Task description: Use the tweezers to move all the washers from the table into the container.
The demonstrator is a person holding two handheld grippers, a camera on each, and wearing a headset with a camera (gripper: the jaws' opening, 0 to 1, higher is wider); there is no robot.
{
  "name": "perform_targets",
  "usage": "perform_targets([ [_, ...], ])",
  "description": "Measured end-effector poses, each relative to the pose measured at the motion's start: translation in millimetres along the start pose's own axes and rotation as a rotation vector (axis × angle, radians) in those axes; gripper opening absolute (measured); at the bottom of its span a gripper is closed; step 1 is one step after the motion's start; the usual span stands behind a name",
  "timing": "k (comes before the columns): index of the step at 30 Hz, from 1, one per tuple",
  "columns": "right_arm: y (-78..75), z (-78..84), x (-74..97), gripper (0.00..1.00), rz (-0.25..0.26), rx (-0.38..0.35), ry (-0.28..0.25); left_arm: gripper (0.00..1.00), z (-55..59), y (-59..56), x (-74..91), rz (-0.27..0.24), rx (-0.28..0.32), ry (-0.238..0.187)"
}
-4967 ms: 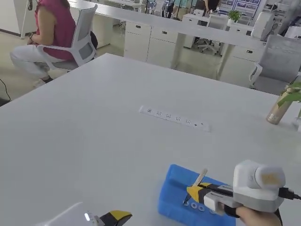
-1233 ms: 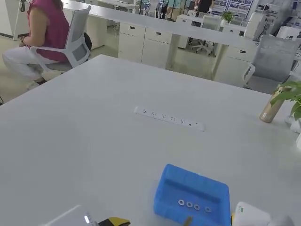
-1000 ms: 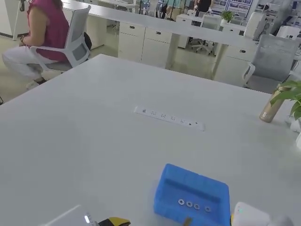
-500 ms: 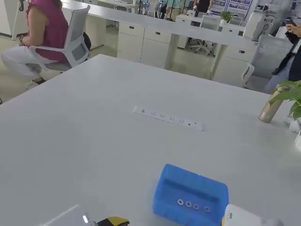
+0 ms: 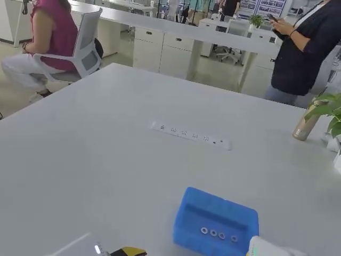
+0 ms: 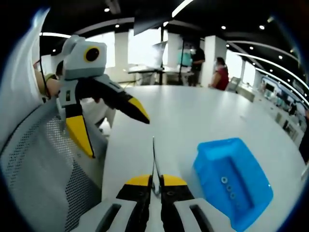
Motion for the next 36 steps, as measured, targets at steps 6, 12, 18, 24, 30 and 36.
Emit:
perform_targets([
  [6,-3.4,3.3,3.9,0.03,0.013,-0.072,-0.005,0.59,0.1,-0.5,-0.3,0.002,-0.003,0.003],
  [12,-8.5,2.7,7.2,0.03,0.032,-0.168,-0.022,0.59,0.4,-0.7,-0.3,0.002,-0.005,0.005],
  [18,-23.6,-16.2,17.9,0.03,0.059,-0.256,-0.092,0.59,0.6,-0.9,-0.4,0.006,-0.001,0.003],
  [24,-50.0,-47.2,31.1,0.03,0.113,-0.261,-0.165,0.59,4.8,-1.6,-2.2,0.017,0.007,0.025],
  [30,-84.5,-65.4,28.8,0.03,0.171,-0.271,-0.191,0.59,4.2,-0.9,-1.5,0.014,0.013,0.018],
  [36,-116.9,-66.1,11.0,0.03,0.235,-0.305,-0.153,0.59,3.5,-3.5,-2.4,0.029,0.009,0.015],
])
Point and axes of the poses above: the centre of the closed fingertips' face, and the gripper's own axes: x roughly backward along the fingers, y roughly to its left, z roughly out of its underside, the point moved 1 cm from there along x, roughly backward along the fingers, and after that the axes turned 12 degrees about z, right-handed, at the moved point
